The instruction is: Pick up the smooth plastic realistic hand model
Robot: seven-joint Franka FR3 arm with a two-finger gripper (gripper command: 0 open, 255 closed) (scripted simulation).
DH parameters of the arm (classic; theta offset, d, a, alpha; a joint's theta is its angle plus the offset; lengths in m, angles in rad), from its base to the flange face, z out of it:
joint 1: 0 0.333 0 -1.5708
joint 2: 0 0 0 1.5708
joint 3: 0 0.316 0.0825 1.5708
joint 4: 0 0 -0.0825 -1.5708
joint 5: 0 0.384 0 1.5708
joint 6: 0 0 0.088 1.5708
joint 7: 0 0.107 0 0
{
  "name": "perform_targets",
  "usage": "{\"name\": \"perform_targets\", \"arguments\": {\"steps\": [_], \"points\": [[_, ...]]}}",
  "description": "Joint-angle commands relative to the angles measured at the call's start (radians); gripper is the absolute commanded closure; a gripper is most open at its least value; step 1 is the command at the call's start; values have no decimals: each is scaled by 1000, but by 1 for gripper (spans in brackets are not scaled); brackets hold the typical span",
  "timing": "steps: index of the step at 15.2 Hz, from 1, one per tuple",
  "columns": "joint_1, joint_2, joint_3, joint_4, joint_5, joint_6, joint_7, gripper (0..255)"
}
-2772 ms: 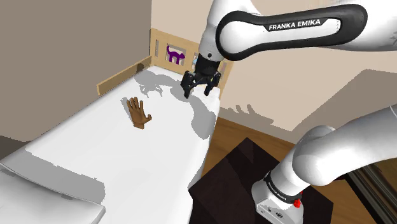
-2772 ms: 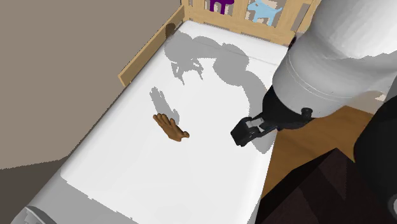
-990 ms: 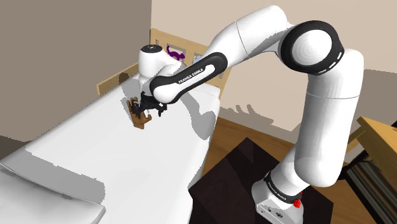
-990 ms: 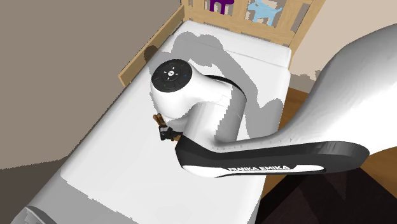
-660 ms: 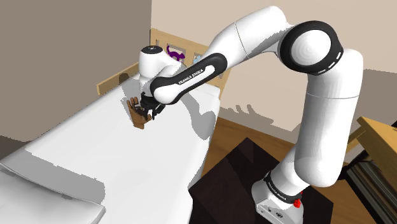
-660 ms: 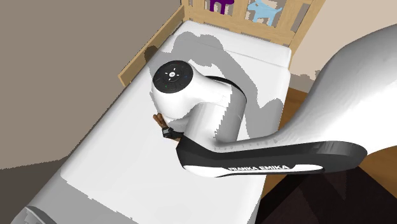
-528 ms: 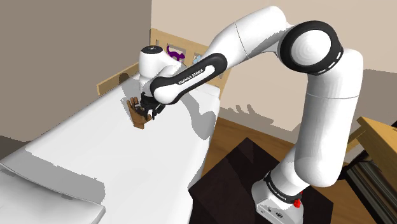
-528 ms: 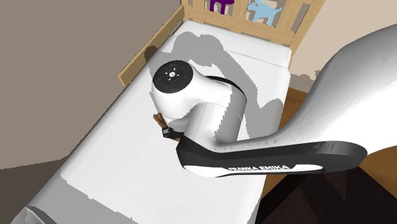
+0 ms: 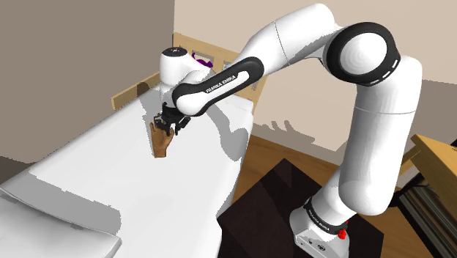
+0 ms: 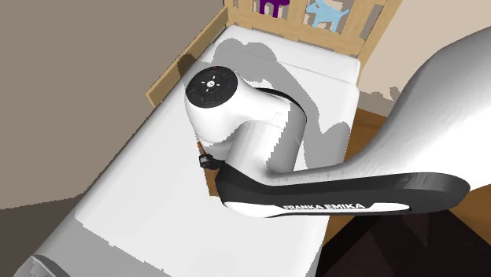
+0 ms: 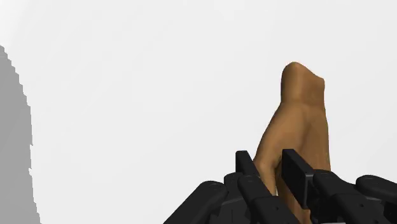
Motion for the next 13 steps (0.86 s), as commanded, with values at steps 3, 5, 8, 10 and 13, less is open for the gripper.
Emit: {"name": "perform_targets", "arguments": {"steps": [3, 5, 8, 10, 13], "points": [[-9, -37, 12, 6, 23, -40, -18, 255], [-12, -53, 17, 12, 33, -60, -27, 255], [-17, -75, 24, 23, 48, -92, -39, 255], [-19, -90, 28, 31, 57, -113, -47, 255], [-21, -98, 30, 37, 63, -125, -51, 255]]}}
